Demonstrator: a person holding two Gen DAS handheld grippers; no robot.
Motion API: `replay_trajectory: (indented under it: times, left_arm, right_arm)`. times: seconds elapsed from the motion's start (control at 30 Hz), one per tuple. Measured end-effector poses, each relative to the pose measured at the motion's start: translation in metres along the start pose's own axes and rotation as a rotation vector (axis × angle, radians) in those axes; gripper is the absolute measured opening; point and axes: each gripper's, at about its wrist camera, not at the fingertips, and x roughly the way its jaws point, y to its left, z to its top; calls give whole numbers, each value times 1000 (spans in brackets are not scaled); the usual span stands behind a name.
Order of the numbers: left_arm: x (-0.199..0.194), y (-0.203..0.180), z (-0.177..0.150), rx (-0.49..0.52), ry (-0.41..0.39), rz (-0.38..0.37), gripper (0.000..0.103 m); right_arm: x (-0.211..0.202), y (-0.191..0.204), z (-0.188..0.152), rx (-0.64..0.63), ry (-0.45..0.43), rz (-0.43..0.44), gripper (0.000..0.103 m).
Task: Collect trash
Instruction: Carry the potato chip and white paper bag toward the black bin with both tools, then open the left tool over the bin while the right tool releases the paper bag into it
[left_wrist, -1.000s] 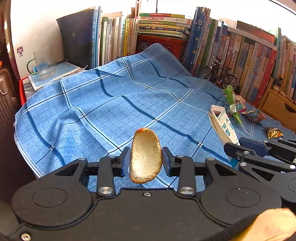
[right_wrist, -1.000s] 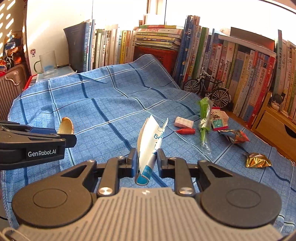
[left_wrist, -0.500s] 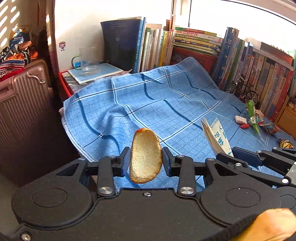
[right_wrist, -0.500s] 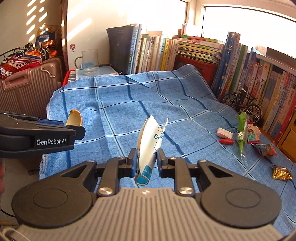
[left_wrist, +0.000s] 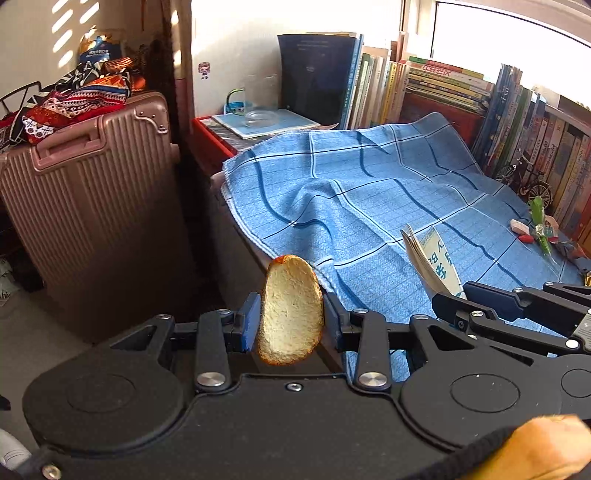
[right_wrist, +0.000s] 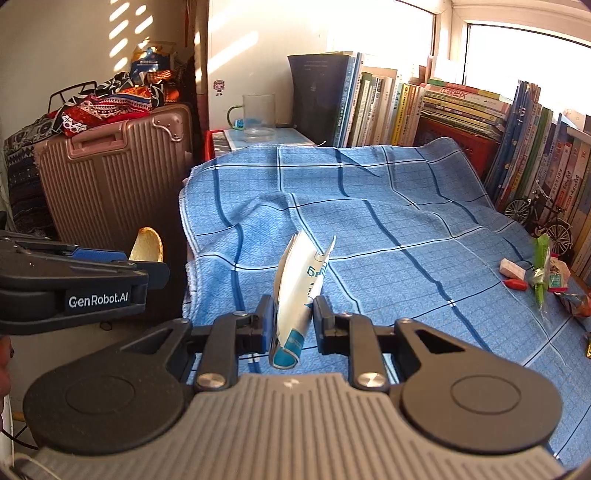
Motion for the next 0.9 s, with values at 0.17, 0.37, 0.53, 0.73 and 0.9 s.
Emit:
replay_trajectory:
  times: [0.17, 0.37, 0.53, 0.73, 0.9]
  left_arm:
    - [-10, 19, -14, -26, 13, 45, 35]
    - [-17, 39, -28, -95, 27, 85, 35]
    - [-18, 47, -36, -139, 40, 92, 35]
    - [-17, 48, -35, -139, 40, 108, 35]
    - [-16, 44, -31, -124, 18, 160, 72]
  right_arm:
    - [-7, 21, -3, -26, -2, 52, 27]
    - [-12, 44, -3, -76, -4, 124, 27]
    - [-12, 59, -7, -99, 14, 174, 27]
    - [-12, 65, -8, -123, 8, 187, 26]
    - [-11, 59, -5, -112, 3, 171, 26]
